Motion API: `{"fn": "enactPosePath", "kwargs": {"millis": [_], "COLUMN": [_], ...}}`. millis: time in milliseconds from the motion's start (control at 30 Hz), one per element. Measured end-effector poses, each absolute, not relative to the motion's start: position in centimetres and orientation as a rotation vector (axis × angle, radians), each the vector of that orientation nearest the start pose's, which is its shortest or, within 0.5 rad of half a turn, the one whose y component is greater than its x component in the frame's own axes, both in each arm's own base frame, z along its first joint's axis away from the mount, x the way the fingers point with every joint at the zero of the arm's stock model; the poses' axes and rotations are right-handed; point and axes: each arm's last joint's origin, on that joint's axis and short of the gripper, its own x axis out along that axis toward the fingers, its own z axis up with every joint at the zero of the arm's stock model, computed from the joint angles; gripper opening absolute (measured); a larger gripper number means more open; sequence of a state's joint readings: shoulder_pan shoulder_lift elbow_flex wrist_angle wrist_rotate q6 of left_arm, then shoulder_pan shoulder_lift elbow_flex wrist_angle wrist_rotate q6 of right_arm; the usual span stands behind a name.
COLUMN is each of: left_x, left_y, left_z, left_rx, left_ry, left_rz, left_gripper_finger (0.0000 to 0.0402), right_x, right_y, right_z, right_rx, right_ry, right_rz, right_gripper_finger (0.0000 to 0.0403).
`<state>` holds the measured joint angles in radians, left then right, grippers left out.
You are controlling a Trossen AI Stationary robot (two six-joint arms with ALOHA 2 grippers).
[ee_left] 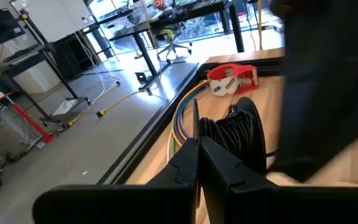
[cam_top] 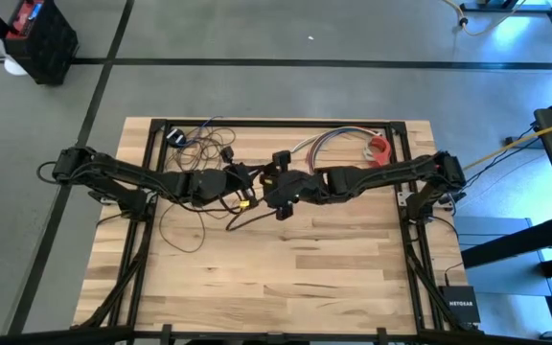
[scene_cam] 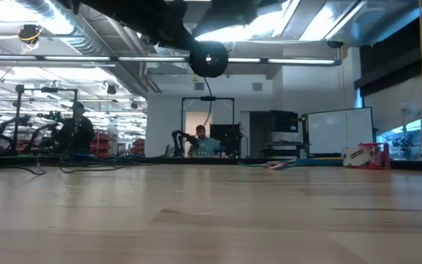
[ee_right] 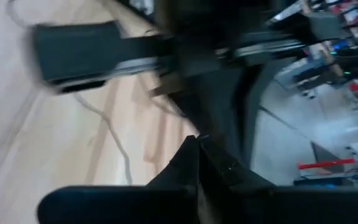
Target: Coiling cords
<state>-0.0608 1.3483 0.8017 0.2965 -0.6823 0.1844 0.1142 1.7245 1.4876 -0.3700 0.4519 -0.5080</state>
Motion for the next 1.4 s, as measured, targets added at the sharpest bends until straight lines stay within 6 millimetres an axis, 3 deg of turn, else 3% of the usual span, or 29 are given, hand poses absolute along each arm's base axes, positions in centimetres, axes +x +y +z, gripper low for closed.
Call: {"fn": "enactPosePath", "kwargs": {"millis": [133, 233, 467, 567, 767, 1400], "left_x": [29.0, 29.0, 28.9, 28.9, 28.8, 28.6], "left_y": [0.1, -0.2, -0.9, -1.2, -1.7, -1.5], "left_z": [26.3, 26.2, 26.4, 26.6, 26.5, 26.6], "left_rx": [0.281, 0.299, 0.332, 0.33, 0.341, 0.335], "left_ry": [0.293, 0.307, 0.309, 0.296, 0.303, 0.3], "left_rz": [0.598, 0.586, 0.554, 0.534, 0.503, 0.538], "left_gripper_finger": [0.0, 0.0, 0.0, 0.0, 0.0, 0.0], "right_x": [39.1, 38.7, 36.0, 34.6, 33.1, 35.5], "right_y": [2.9, 2.8, 3.4, 3.4, 3.6, 4.3], "right_z": [31.7, 31.9, 33.8, 34.4, 34.0, 36.2], "right_rx": [-0.684, -0.736, -0.745, -0.691, -0.491, -0.375], "right_ry": [0.617, 0.688, 0.842, 0.889, 0.989, 0.634], "right_rz": [-0.217, -0.283, -0.317, -0.321, -0.149, 0.004], "right_gripper_finger": [0.0005, 0.0005, 0.0005, 0.0005, 0.0005, 0.0005]}}
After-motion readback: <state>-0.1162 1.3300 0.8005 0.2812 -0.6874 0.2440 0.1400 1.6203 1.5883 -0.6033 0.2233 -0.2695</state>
